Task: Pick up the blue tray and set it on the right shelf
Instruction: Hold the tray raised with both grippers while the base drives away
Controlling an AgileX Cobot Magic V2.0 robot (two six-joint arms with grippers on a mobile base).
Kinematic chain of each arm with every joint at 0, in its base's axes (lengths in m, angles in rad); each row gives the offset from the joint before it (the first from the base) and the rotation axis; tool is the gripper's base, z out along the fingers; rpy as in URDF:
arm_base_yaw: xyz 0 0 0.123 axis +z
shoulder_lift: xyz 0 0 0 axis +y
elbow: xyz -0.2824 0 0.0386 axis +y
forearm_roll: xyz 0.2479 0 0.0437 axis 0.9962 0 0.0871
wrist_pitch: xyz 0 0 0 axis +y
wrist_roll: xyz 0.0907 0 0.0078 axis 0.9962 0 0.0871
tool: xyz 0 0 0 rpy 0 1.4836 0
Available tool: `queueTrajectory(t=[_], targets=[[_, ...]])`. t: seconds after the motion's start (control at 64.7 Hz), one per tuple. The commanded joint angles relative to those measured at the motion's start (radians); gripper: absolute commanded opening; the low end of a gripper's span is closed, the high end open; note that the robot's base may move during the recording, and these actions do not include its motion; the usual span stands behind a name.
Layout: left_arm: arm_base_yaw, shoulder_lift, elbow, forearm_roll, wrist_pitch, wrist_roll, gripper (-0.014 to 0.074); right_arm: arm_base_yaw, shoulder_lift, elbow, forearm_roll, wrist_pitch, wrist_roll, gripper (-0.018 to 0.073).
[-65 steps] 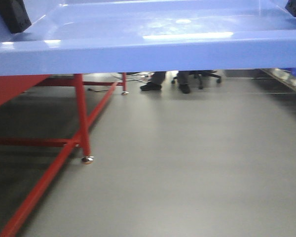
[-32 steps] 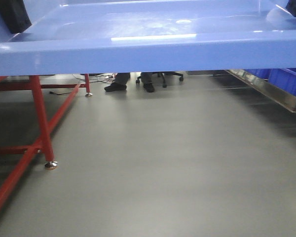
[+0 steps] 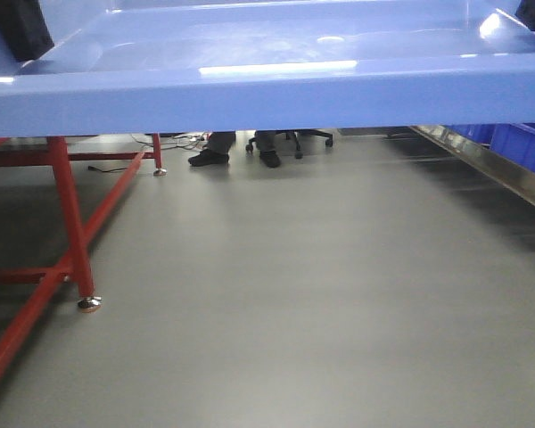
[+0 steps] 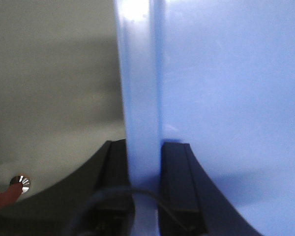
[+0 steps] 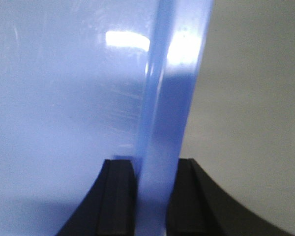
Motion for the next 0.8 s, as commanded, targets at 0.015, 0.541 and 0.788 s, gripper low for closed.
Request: queueTrajectory(t=[0.015,0.541,0.788], targets=[[-0.008,-0.031,-0.024,0.038,0.110,0.015,-0.0049,0.001,-0.033,-0.027,-0.032,-0.048,-0.023,0.0055],[-0.008,-0.031,-0.024,0.037,0.110,0.015,-0.0049,0.001,-0.033,-0.027,-0.032,-0.048,-0.023,0.0055],[-0.008,-0.031,-0.024,0.037,0.110,0.015,-0.0049,0.001,-0.033,-0.027,-0.032,-0.048,-0.023,0.0055]])
